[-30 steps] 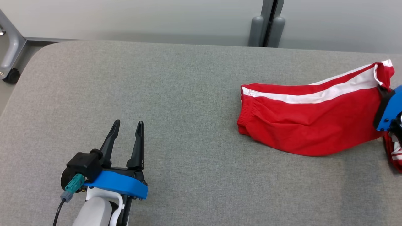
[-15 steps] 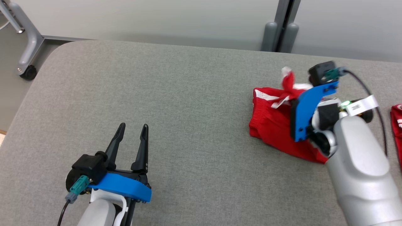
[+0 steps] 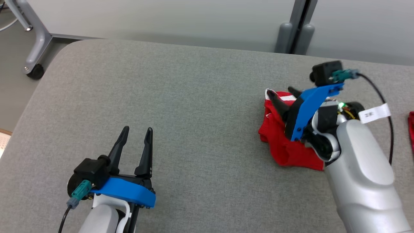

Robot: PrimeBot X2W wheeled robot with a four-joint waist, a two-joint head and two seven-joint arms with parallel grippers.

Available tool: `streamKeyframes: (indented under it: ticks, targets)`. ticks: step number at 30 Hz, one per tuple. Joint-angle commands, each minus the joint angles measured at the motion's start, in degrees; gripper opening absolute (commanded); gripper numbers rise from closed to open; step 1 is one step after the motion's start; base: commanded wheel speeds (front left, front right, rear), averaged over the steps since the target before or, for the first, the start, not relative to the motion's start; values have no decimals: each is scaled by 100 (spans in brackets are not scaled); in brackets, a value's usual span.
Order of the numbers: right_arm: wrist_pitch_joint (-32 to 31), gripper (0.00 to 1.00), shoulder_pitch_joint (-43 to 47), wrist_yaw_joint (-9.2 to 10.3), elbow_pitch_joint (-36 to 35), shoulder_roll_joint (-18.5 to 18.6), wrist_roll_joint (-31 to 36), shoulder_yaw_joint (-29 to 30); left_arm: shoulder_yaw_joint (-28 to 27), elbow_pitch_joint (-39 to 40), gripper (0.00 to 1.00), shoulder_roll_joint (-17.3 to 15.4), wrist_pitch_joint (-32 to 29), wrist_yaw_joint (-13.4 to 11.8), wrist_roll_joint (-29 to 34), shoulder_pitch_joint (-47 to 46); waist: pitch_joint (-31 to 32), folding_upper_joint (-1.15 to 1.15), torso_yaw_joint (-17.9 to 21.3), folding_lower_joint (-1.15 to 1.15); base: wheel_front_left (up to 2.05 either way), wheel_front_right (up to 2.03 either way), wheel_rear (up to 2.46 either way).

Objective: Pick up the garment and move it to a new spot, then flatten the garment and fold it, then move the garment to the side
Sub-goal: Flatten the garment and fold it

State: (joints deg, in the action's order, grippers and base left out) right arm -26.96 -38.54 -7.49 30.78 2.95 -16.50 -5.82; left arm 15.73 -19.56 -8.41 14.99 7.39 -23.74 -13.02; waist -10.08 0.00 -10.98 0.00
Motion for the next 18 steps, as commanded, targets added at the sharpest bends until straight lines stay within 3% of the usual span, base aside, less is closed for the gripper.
streamKeyframes:
  ticks: [1,6,12,13,15,18]
  targets:
    - [80,100,-32,-2,-122,-1,-43,43,-22,16,100,-17,25,10,-12,1,22,0,43,0,0,0,0]
    - [307,100,248,-1,-678,248,10,499,-122,33,100,-20,25,9,34,98,120,0,193,0,0,0,0]
    - [257,100,843,-2,-716,665,531,944,-76,51,100,-28,25,10,63,109,181,0,286,0,0,0,0]
    - [243,85,924,-2,-668,712,584,937,-61,55,100,-36,25,9,63,90,161,0,297,0,0,0,0]
    - [274,0,1026,-2,-582,783,657,890,-42,51,100,-61,25,9,70,30,107,0,321,0,0,0,0]
    - [295,0,1064,-2,-395,777,707,729,-35,34,100,-103,25,9,85,-77,0,0,360,0,0,0,0]
